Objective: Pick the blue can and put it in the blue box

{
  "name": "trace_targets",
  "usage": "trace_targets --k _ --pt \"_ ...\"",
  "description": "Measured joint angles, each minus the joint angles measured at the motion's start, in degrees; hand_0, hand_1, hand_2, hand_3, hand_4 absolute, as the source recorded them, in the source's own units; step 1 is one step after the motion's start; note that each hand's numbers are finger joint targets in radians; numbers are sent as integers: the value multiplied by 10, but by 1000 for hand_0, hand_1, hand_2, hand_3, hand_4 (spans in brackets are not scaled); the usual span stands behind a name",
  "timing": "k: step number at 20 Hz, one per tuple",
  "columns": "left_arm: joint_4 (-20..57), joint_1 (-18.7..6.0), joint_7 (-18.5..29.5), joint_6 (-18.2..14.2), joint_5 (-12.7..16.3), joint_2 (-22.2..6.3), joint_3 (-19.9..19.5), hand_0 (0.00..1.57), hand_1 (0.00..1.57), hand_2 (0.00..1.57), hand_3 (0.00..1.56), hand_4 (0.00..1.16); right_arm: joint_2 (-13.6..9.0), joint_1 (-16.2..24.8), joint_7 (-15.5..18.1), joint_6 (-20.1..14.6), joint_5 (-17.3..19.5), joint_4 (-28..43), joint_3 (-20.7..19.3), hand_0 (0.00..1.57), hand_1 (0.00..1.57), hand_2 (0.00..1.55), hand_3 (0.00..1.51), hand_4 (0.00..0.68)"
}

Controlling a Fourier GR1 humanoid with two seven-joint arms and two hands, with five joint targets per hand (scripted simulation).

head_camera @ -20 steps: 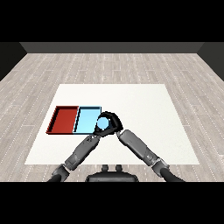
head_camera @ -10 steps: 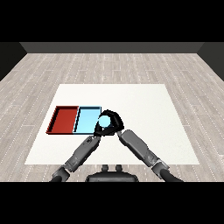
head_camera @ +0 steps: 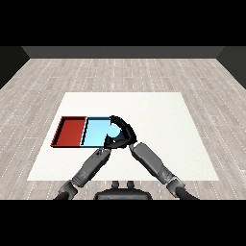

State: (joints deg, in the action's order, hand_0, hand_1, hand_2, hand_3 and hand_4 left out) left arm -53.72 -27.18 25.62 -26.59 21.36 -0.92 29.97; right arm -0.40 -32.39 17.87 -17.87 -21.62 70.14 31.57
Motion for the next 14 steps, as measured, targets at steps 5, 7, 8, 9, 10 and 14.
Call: trace_targets --k 5,7,8,9,10,14 --pt "-11 14 0 -2 -24 -1 -4 1571 1571 1571 1504 1134 -3 15 -22 17 9 24 -24 0 0 0 0 0" --pt "0 2 -3 -1 -30 3 -13 1571 1571 1571 1511 1131 -1 26 -20 35 10 26 -41 0 0 0 0 0" --pt "0 -2 -9 0 -34 4 -18 1571 1571 1571 1510 1133 -4 37 -27 38 14 43 -44 0 0 0 0 0" --pt "4 -1 -5 3 -38 5 -23 1571 1571 1571 1508 1133 -3 48 -28 32 19 57 -37 0 0 0 0 0" --pt "3 3 -6 4 -46 5 -26 1571 1571 1571 1503 1133 -5 51 -36 37 22 70 -44 0 0 0 0 0" --pt "-5 13 -11 2 -63 0 -38 1571 1571 1571 1503 1128 -14 84 -57 50 34 121 -61 0 0 0 0 0"
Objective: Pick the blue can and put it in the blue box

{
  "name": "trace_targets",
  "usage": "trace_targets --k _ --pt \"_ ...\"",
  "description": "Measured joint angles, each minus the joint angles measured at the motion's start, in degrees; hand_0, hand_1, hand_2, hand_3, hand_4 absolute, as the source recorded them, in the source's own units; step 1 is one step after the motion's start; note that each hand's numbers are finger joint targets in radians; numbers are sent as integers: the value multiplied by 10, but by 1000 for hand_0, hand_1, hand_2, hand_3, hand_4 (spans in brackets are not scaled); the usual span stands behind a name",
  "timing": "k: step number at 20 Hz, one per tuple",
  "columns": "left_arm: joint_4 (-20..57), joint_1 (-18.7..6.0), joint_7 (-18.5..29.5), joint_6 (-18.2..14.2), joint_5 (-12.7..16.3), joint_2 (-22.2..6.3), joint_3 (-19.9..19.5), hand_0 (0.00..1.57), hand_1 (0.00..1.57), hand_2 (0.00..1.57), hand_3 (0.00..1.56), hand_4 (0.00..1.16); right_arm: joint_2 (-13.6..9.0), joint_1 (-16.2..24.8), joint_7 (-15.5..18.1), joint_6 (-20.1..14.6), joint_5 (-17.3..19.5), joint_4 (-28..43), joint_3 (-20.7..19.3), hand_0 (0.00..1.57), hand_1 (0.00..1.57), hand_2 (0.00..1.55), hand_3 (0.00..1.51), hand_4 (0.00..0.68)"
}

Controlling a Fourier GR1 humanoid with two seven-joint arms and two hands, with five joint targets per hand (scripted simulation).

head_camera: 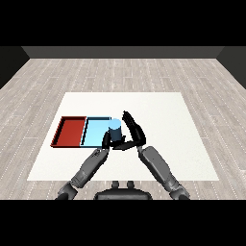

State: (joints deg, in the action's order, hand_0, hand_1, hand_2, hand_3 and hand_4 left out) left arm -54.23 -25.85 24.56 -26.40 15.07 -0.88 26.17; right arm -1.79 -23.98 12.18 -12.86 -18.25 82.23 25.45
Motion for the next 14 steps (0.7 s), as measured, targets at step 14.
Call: trace_targets --k 14 --pt "27 -13 -26 18 -44 -31 -58 1571 1571 1571 1501 1132 -82 160 6 51 -50 190 -125 0 0 0 0 0"
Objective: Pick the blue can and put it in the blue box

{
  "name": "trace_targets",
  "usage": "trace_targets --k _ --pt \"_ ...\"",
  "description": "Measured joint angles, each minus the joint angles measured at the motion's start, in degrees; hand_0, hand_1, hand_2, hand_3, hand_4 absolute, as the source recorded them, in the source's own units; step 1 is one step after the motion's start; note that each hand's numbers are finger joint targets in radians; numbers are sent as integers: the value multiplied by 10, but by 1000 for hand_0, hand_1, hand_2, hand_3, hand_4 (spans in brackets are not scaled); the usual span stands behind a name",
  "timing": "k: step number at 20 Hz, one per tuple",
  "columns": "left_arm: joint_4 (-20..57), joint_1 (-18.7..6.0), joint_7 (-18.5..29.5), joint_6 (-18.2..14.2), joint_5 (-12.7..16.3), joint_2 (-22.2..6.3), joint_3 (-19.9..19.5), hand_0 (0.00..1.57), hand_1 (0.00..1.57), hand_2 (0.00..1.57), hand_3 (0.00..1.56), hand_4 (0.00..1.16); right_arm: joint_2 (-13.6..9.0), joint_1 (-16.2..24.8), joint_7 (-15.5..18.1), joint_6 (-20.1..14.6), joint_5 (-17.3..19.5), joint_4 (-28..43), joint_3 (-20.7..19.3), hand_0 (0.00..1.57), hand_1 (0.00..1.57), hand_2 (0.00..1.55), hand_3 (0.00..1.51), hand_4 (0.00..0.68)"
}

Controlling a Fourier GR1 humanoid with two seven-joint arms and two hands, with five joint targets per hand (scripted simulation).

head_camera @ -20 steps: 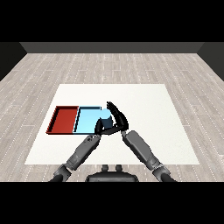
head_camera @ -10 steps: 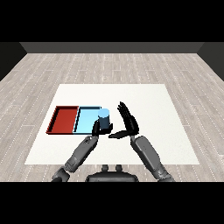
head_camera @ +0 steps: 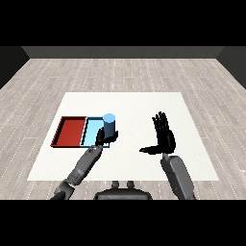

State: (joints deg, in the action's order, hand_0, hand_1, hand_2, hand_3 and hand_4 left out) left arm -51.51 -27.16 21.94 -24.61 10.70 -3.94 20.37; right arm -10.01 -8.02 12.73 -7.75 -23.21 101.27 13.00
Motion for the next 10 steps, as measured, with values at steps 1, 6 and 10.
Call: trace_targets --k 1,6,10 --pt "4 -3 -5 2 -1 -7 -7 1571 1571 1571 1503 1134 -5 10 8 6 -5 2 -13 0 0 0 0 0" --pt "31 -14 -35 10 0 -56 -49 1571 1571 1571 1498 1108 -24 43 10 15 -14 16 -52 0 0 0 0 0" --pt "106 -41 -58 29 10 -93 -92 1571 1571 1571 1506 1089 -23 62 23 19 -10 8 -63 0 0 0 0 0"
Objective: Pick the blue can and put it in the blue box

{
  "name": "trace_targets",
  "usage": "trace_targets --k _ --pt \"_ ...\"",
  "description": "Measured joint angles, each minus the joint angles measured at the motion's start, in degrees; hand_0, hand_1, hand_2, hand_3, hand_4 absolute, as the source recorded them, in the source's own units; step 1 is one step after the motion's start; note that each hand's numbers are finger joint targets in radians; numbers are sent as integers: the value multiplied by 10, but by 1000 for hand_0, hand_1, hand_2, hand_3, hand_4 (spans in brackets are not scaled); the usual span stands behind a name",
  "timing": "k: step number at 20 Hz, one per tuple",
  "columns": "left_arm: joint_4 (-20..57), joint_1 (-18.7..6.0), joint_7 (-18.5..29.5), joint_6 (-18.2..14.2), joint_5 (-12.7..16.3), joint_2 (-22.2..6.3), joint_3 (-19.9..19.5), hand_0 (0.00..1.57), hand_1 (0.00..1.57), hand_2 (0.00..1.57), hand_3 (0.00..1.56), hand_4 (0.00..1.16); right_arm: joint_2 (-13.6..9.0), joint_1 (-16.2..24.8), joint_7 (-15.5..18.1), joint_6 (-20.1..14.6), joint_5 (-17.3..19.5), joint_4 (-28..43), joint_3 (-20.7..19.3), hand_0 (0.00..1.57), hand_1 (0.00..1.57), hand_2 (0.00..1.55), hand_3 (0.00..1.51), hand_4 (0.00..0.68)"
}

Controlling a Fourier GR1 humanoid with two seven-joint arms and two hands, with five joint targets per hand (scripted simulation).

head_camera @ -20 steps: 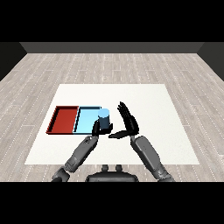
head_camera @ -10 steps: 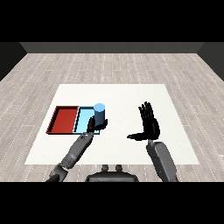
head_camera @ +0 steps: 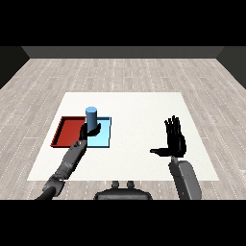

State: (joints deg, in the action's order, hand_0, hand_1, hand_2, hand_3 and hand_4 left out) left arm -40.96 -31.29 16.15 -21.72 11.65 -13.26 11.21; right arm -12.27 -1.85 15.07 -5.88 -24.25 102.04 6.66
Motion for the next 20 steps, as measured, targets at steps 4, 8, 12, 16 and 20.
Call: trace_targets --k 4,8,12,16,20 --pt "93 -41 -14 1 -8 -15 -26 1571 1571 1571 1494 1054 9 -16 -8 -11 8 -12 -5 0 0 0 0 0" --pt "189 -87 -36 -10 -29 -19 -34 1571 1571 1544 1401 992 12 -19 -11 -14 13 -26 -9 0 0 0 0 0" --pt "273 -123 -62 -12 -47 -13 -34 1556 1556 1474 1288 965 24 -30 -2 -9 11 -60 -14 0 0 0 0 0" --pt "330 -143 -79 -16 -71 2 -22 1442 1442 1353 991 859 28 -45 10 -1 10 -101 -26 0 0 0 0 0" --pt "357 -160 -94 -5 -86 6 -16 1537 1537 1418 337 835 28 -38 23 15 1 -116 -37 0 0 0 0 0"
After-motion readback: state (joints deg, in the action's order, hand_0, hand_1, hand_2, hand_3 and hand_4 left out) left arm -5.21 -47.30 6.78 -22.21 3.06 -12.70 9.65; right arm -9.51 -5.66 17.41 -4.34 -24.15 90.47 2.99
